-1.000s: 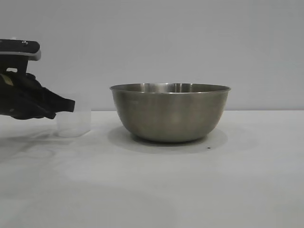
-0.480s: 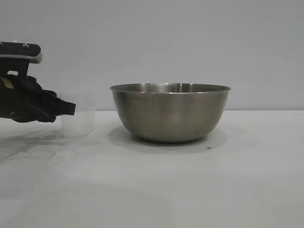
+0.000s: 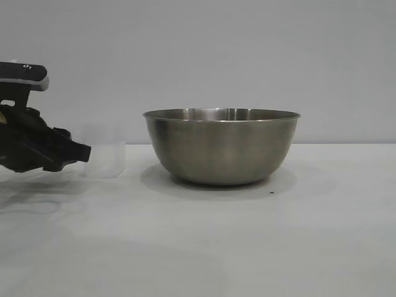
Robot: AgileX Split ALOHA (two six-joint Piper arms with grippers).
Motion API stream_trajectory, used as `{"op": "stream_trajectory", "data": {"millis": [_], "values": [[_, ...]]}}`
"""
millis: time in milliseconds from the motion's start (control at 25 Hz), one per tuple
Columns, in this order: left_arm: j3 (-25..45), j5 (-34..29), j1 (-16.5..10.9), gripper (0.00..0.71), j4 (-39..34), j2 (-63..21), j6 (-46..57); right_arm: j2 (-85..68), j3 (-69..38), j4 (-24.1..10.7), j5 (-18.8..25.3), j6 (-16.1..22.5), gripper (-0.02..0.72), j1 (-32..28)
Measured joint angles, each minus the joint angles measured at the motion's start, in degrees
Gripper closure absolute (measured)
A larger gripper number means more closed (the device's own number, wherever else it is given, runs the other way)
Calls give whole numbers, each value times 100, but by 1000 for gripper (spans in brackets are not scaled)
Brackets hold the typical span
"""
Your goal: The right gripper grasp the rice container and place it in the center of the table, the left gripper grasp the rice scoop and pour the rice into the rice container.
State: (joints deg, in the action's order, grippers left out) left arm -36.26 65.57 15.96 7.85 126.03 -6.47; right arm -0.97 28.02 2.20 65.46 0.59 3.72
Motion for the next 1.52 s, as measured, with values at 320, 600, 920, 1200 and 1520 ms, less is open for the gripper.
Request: {"op": "stream_trajectory", "data": {"millis": [320,600,920,1200,1520], "values": [[462,-10,0,391,0,-1006,0,0,0,0,0,0,449,0],[556,-1076,0,391,-29,-2413,-11,0,0,0,0,0,449,0],[624,-4009,0,391,-102,-4504,-501,0,0,0,0,0,449,0],[652,-6285,0,391,-146,-6079,-523,0,0,0,0,0,449,0],[652,-8719,0,391,-146,-7879,-534,0,0,0,0,0,449,0]]}}
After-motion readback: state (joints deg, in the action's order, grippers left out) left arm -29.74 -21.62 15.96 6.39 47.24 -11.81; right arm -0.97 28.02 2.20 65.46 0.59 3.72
